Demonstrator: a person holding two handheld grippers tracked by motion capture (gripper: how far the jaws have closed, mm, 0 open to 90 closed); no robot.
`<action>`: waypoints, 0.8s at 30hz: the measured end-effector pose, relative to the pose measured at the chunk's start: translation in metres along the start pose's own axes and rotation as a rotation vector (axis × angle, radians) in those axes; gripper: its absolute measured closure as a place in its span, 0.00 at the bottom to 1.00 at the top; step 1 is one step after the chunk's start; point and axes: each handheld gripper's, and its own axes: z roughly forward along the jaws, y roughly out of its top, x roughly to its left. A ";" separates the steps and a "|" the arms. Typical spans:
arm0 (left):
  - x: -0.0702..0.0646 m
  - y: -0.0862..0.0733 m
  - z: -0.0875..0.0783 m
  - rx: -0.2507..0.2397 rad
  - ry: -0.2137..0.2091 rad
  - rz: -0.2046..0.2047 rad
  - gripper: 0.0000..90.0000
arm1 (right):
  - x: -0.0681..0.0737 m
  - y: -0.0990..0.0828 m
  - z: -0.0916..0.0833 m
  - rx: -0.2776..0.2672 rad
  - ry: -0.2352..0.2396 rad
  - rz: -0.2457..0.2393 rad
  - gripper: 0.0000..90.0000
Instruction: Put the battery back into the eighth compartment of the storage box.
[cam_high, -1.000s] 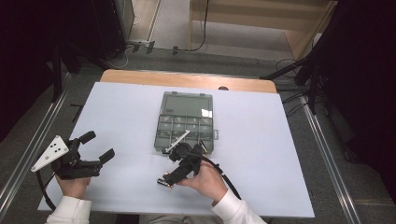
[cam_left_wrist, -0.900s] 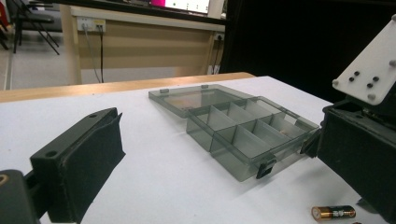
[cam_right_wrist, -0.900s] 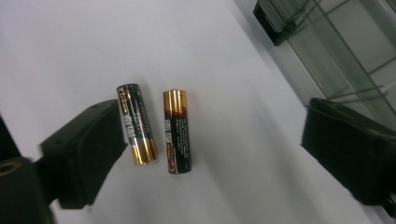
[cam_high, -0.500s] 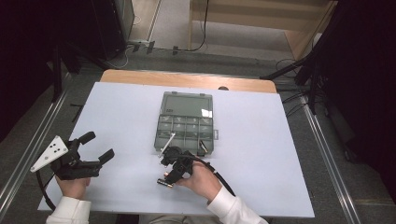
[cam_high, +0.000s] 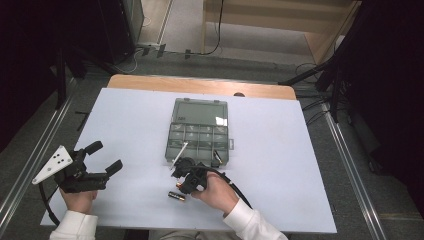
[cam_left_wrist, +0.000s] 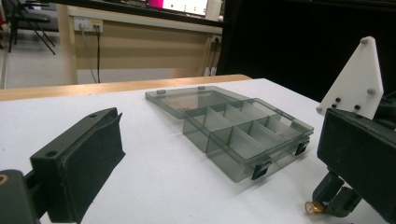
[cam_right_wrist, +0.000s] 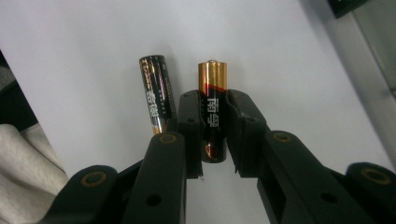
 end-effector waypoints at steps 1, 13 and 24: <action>0.000 0.000 0.000 -0.002 -0.003 0.000 0.00 | 0.000 0.000 -0.001 -0.010 0.004 0.005 0.87; 0.000 0.000 0.000 -0.004 -0.004 -0.002 0.00 | -0.014 -0.009 -0.035 -0.199 0.050 0.088 0.87; -0.001 0.000 0.000 -0.007 -0.003 -0.005 0.00 | -0.034 -0.023 -0.060 -0.327 0.070 0.175 0.87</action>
